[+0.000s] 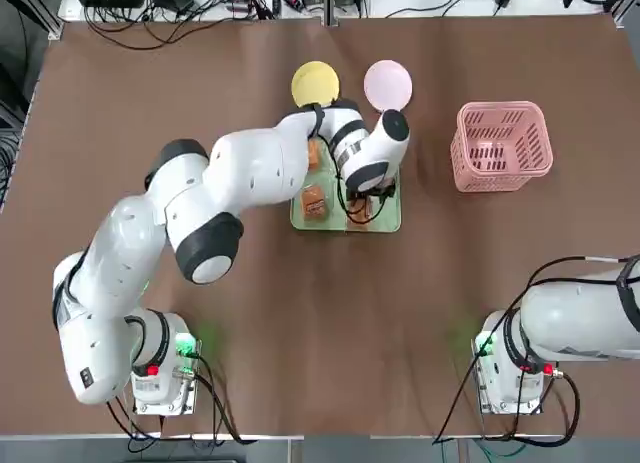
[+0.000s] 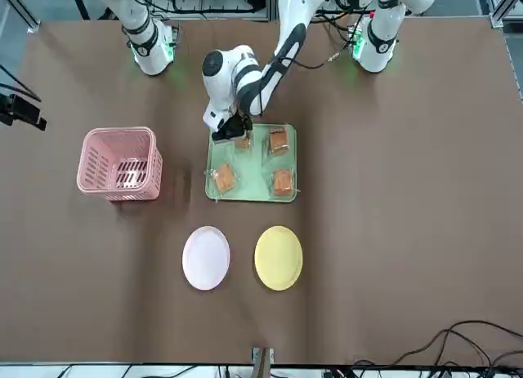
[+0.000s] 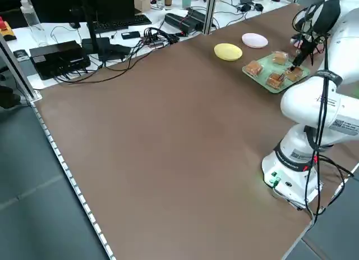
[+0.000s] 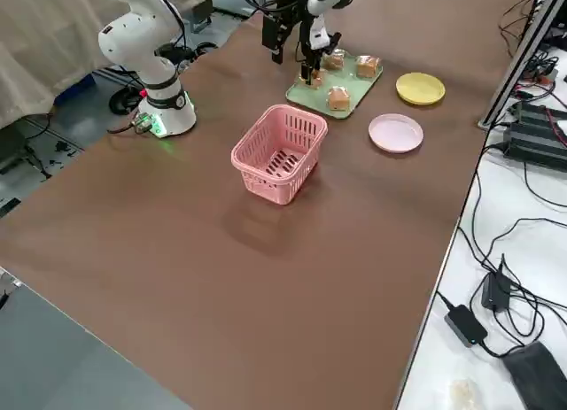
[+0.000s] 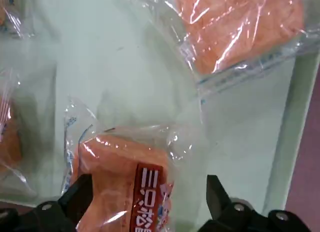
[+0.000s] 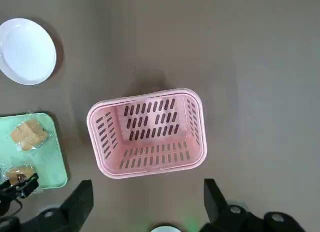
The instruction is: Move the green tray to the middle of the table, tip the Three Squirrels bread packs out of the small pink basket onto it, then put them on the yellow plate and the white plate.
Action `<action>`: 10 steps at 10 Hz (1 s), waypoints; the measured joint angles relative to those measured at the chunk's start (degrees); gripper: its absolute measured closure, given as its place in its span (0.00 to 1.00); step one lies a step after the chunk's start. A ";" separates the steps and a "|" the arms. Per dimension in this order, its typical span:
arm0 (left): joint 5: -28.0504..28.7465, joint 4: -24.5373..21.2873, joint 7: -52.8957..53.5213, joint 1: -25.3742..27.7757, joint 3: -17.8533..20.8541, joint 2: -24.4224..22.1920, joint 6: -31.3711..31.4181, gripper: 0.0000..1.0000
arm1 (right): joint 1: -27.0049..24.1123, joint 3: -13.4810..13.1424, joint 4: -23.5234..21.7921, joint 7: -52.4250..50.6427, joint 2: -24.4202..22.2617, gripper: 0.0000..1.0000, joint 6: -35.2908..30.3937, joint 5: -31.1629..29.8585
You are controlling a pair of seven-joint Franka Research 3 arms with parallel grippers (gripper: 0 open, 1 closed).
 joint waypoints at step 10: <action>-1.00 -0.08 16.27 1.09 0.41 -1.41 -3.82 0.00 | -0.06 -0.01 -0.07 0.00 0.00 0.02 -0.04 0.00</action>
